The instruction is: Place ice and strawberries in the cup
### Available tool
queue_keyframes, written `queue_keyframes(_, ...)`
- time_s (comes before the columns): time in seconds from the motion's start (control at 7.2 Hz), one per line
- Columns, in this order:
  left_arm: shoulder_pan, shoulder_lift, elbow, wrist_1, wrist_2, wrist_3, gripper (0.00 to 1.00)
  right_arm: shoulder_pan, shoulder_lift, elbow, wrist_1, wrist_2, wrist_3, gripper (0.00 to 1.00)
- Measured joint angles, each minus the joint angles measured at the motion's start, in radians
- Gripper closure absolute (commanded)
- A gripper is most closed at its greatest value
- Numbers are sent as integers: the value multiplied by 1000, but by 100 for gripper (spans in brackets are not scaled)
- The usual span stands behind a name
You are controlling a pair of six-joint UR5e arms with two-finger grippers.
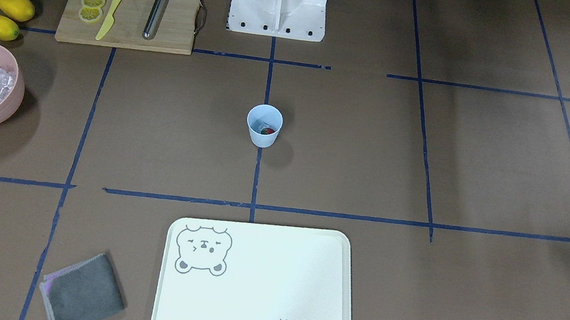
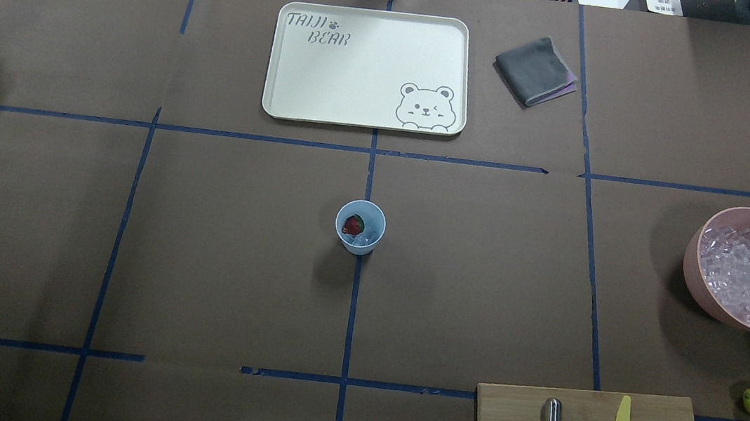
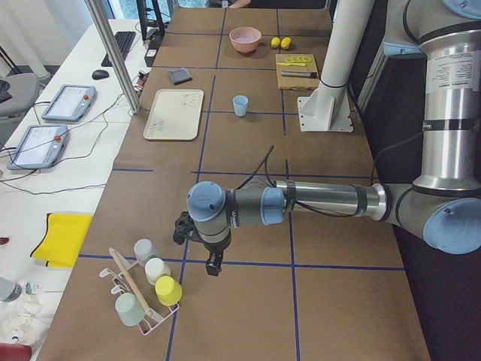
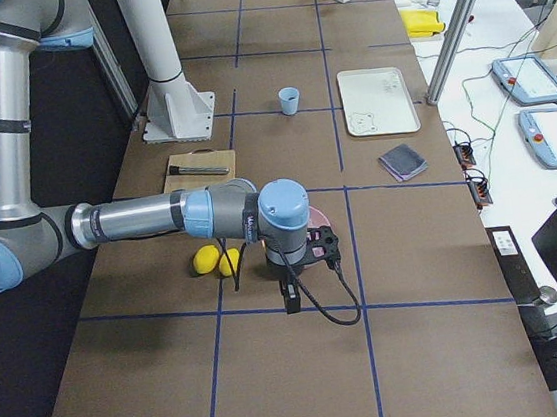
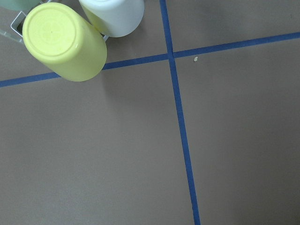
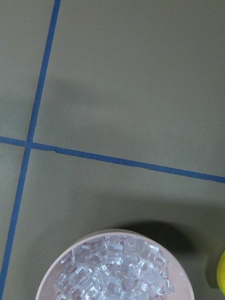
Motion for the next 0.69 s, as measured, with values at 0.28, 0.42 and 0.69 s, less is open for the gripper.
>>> queue_keyframes(0.28,0,-2,0,0,0,-1,0,0,0,-1,1,17,0,0)
queue_keyframes(0.42,0,-2,0,0,0,-1,0,0,-1,0,1,19,-1,0)
queue_keyframes(0.69,-1,-4,-8,0,0,-1,0,0,0,0,1,20,-1,0)
